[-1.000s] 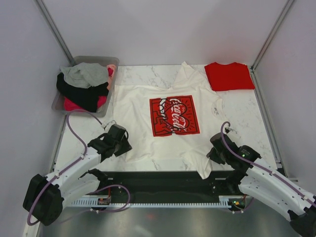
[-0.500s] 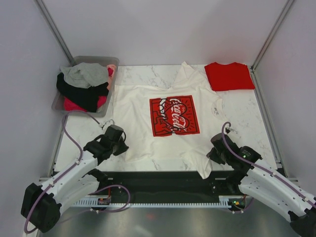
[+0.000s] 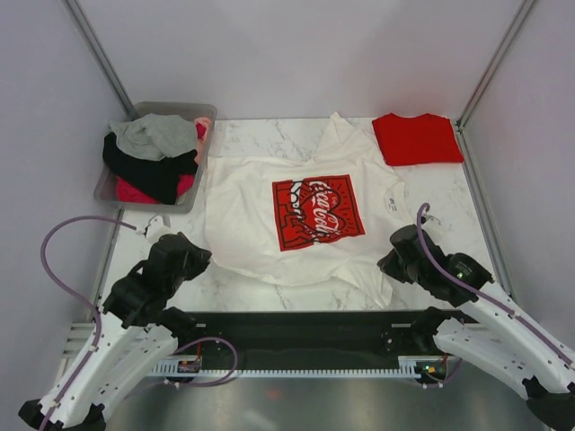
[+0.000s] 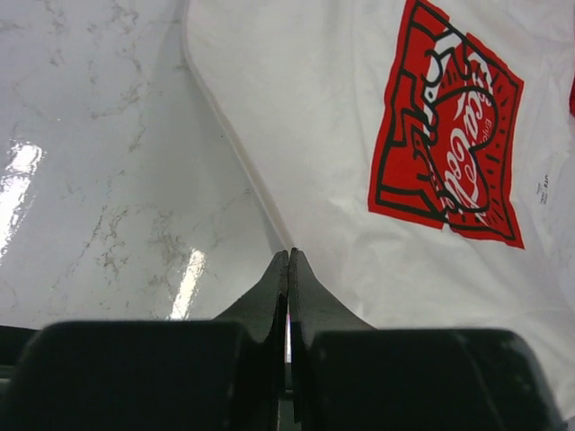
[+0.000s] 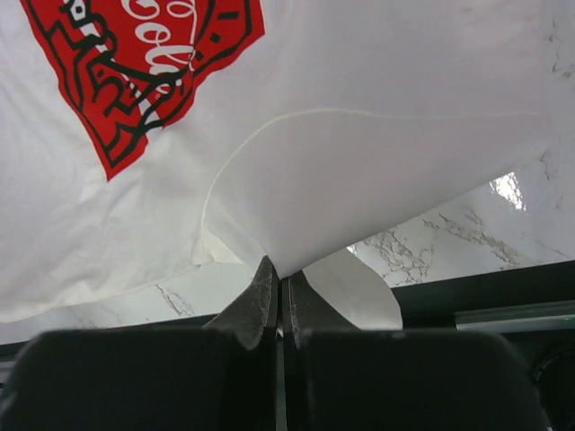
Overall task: Fold and stack the t-shirts
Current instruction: Fold the tshirt
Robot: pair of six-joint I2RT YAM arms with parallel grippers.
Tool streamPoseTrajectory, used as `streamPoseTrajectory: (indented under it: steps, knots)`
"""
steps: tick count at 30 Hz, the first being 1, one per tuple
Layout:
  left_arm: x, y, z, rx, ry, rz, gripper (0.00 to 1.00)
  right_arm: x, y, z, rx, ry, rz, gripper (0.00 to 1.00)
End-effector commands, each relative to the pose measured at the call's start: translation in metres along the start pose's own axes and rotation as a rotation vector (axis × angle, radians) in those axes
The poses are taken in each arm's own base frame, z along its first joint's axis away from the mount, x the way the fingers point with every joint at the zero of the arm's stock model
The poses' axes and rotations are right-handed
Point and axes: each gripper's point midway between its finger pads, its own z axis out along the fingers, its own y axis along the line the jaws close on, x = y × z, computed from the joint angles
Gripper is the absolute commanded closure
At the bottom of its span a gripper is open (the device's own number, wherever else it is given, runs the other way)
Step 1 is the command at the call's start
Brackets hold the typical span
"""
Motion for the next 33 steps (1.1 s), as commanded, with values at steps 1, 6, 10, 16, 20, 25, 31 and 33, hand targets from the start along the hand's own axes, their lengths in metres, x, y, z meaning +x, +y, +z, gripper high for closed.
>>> streamPoseTrajectory:
  steps: [1,6,10,16,20,25,31,33]
  knots:
    - [-0.027,0.000,-0.007,-0.067,-0.086,-0.022,0.98,-0.029,0.017,-0.009,0.019,-0.083,-0.056,1.00]
    - [-0.053,-0.019,-0.005,-0.089,-0.143,0.004,0.98,-0.053,0.036,0.000,0.099,-0.129,-0.145,1.00]
    - [-0.076,-0.036,0.007,-0.109,-0.164,0.043,0.98,-0.075,0.046,0.011,0.160,-0.156,-0.193,1.00]
    - [-0.093,-0.042,0.050,-0.123,-0.132,0.041,0.98,-0.112,0.058,0.039,0.195,-0.132,-0.242,1.00]
    - [-0.105,-0.033,0.085,-0.159,-0.112,0.057,0.98,-0.138,0.063,0.064,0.227,-0.126,-0.251,1.00]
    - [-0.112,-0.017,0.139,-0.207,0.001,0.068,0.98,-0.149,0.057,0.115,0.288,-0.067,-0.265,1.00]
    - [-0.094,-0.001,0.214,-0.196,0.215,0.057,0.97,-0.193,0.061,0.191,0.305,-0.004,-0.251,0.99]
    - [-0.087,-0.005,0.222,-0.143,0.291,0.052,0.68,-0.199,0.059,0.204,0.305,0.036,-0.285,0.72]
